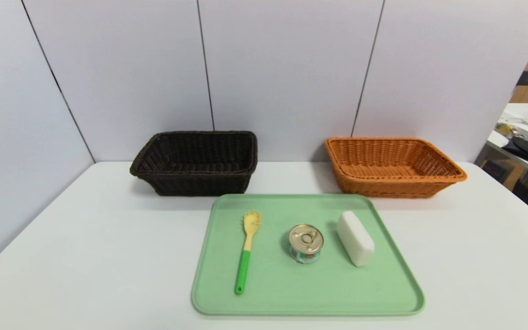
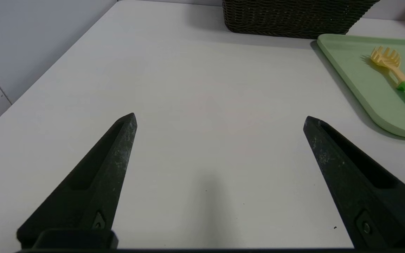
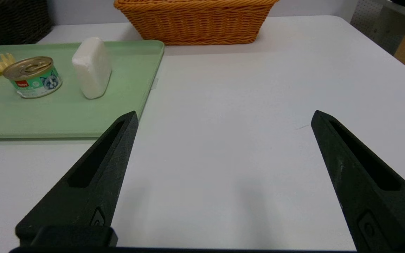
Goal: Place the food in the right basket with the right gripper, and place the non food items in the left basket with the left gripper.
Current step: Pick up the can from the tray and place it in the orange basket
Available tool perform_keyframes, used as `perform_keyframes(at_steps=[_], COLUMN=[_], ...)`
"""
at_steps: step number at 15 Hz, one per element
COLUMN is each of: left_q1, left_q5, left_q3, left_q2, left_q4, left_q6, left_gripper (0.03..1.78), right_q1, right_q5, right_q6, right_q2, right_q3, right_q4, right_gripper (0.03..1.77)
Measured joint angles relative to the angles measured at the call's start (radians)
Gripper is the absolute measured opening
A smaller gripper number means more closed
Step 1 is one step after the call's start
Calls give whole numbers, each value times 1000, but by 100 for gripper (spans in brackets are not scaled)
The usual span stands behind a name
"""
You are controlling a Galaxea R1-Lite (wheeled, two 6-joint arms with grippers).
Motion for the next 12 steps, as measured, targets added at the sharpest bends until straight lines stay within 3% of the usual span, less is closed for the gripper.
perform_keyframes(at_steps=[12], left_q1=[0], left_q5=[-1], left_q3=[0], left_q2=[0], left_q4=[1], left_q6=[-5], left_gripper=[169], right_q1=[0], right_q5=[0], right_q6=[1], right_q2=[0], right_q3=[0], right_q4=[0], right_gripper=[170])
